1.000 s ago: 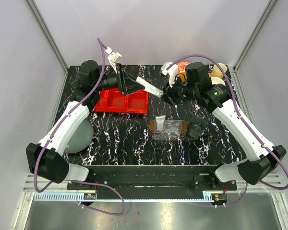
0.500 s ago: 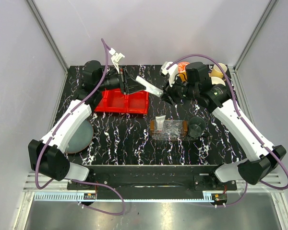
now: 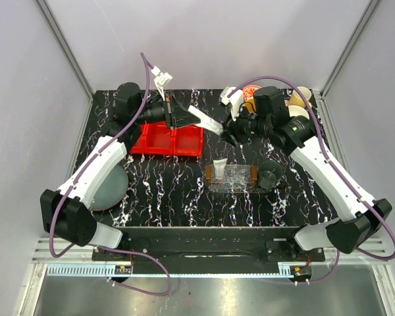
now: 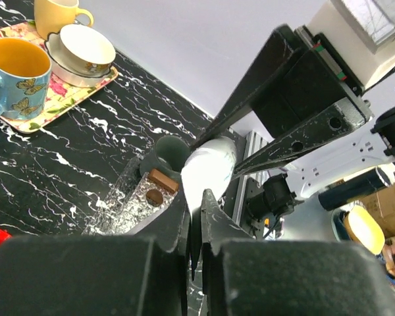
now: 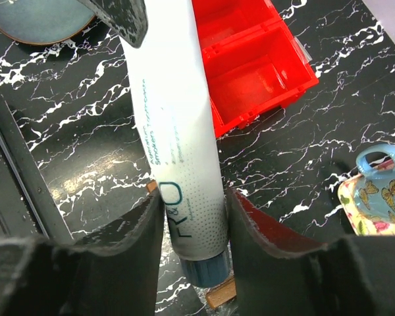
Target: Prepare toiletry sets of a toothbrush and toothpaste on the tray
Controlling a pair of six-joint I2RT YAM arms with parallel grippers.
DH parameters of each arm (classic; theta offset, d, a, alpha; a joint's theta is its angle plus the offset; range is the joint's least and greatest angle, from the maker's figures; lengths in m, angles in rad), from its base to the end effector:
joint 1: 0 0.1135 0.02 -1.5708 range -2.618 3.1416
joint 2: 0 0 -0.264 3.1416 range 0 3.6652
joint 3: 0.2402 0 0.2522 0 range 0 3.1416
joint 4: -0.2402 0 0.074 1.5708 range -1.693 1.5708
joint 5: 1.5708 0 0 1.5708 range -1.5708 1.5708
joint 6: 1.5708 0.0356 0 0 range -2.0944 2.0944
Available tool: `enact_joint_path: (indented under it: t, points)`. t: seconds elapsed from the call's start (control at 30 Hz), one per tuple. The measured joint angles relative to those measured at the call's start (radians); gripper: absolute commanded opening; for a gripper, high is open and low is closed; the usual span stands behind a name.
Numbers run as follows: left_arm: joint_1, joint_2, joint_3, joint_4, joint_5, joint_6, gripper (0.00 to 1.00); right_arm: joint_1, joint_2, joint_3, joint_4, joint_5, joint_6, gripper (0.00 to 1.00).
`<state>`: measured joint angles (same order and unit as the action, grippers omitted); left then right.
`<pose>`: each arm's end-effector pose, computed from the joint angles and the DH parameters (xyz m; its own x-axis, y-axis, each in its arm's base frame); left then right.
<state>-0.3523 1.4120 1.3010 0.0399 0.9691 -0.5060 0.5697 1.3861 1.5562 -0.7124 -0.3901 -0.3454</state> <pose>0.2923 -0.1387 0.4000 -0.5271 -0.0985 -0.8441 0.8136 0.2284 -0.5347 0.2406 0.1702 0.4184 -0.1472 -0.4661 -0.8724 -0.8746 0.4733 -0.1053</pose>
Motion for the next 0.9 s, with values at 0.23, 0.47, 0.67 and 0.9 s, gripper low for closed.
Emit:
enact_joint_path:
  t: [0.23,0.47,0.67,0.9]
  points:
    - [-0.034,0.031,0.054,-0.1,-0.01,0.118,0.0,0.0,0.0,-0.005,0.01,-0.011,0.009,0.8]
    - [-0.062,0.053,0.161,-0.242,-0.043,0.285,0.0,0.0,-0.029,-0.011,0.009,0.09,0.005,0.81]
    - [-0.127,0.106,0.302,-0.389,-0.131,0.47,0.0,-0.026,-0.094,-0.011,0.011,0.233,0.005,0.8]
    - [-0.234,0.183,0.421,-0.558,-0.275,0.664,0.0,-0.128,-0.158,-0.03,0.013,0.38,0.021,0.8]
